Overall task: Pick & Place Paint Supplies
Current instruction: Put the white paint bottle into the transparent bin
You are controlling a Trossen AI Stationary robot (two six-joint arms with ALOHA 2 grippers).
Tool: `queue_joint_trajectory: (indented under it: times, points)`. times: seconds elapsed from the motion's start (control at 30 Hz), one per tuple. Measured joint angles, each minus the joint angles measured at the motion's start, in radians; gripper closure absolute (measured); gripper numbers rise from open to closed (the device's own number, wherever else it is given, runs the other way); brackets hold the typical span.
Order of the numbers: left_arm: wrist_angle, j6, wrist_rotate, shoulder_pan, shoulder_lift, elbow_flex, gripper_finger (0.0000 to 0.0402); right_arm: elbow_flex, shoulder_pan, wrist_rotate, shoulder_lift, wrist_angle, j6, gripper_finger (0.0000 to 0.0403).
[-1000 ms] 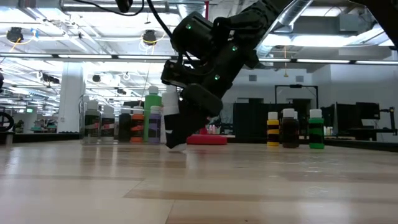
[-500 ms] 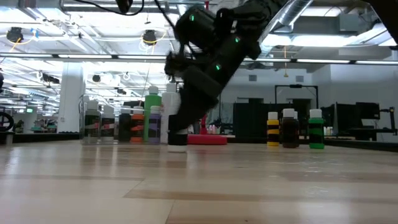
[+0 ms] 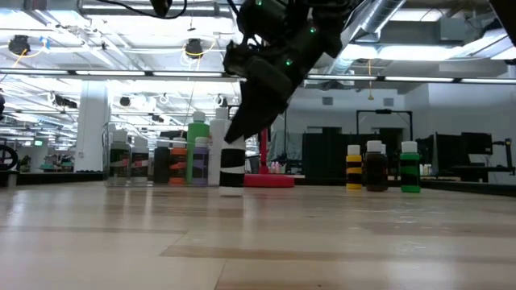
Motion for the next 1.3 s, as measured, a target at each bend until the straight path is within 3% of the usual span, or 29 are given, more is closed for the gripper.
queue_joint_trajectory:
  times: [0.17,0.53,0.8,1.03,1.3]
  points:
    - [0.0,0.007,-0.009,0.004,0.0,0.0,0.017,0.0,-0.001,0.0,0.0,-0.029,0.005,0.012]
    - [-0.008,0.06,-0.062,0.002,0.0,0.0,0.017,0.004,-0.04,0.0,-0.132,-0.089,-0.006,0.012]
    - [-0.111,0.169,-0.088,-0.047,0.139,0.0,0.017,0.026,-0.041,0.005,-0.467,-0.372,0.06,0.012]
    - [-0.115,0.337,-0.128,-0.133,0.348,0.0,0.017,0.027,0.002,0.2,-0.702,-0.598,0.164,0.012]
    - [-0.131,0.416,-0.113,-0.235,0.518,0.0,0.017,0.026,0.045,0.318,-0.787,-0.749,0.277,0.012]
